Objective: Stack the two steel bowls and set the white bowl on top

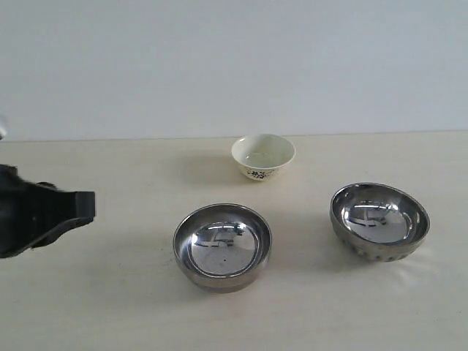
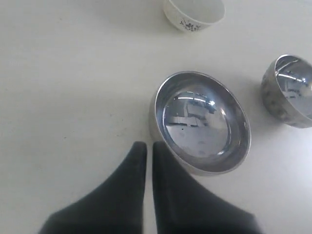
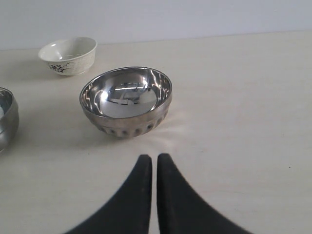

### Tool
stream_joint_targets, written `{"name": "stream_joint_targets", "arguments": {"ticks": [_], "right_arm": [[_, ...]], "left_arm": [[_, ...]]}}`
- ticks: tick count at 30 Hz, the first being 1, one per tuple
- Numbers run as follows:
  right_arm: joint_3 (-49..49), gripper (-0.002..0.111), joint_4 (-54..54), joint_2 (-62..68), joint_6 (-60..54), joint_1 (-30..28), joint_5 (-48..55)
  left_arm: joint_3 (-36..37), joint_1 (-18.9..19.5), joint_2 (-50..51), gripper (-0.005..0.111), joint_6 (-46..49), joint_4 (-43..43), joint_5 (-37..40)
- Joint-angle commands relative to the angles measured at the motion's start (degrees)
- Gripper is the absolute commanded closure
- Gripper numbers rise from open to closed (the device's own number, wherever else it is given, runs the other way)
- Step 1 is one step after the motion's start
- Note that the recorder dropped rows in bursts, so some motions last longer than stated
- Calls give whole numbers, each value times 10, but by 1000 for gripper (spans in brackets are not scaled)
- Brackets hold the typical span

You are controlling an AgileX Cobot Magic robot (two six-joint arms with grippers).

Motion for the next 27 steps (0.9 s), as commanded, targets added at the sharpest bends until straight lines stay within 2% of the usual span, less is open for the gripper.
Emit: {"name": "stream_joint_targets", "arguments": {"ticks": [1, 3, 7, 11, 19, 24, 27], "right_arm": [[3, 108, -2, -3, 2, 1, -4], [3, 108, -2, -3, 2, 1, -4], [3, 108, -2, -3, 2, 1, -4], [3, 108, -2, -3, 2, 1, -4], [3, 108, -2, -3, 2, 1, -4], [3, 108, -2, -3, 2, 1, -4], [3, 108, -2, -3, 2, 1, -4]], "left_arm": [[73, -2, -93, 103, -10, -48, -27], [87, -2, -131, 103, -11, -78, 19], [94, -2, -201, 103, -11, -101, 165], [94, -2, -244, 103, -4, -101, 227], [94, -2, -286, 103, 5, -99, 205], [93, 1, -302, 103, 98, -70, 130], [93, 68, -378, 103, 107, -79, 87]]}}
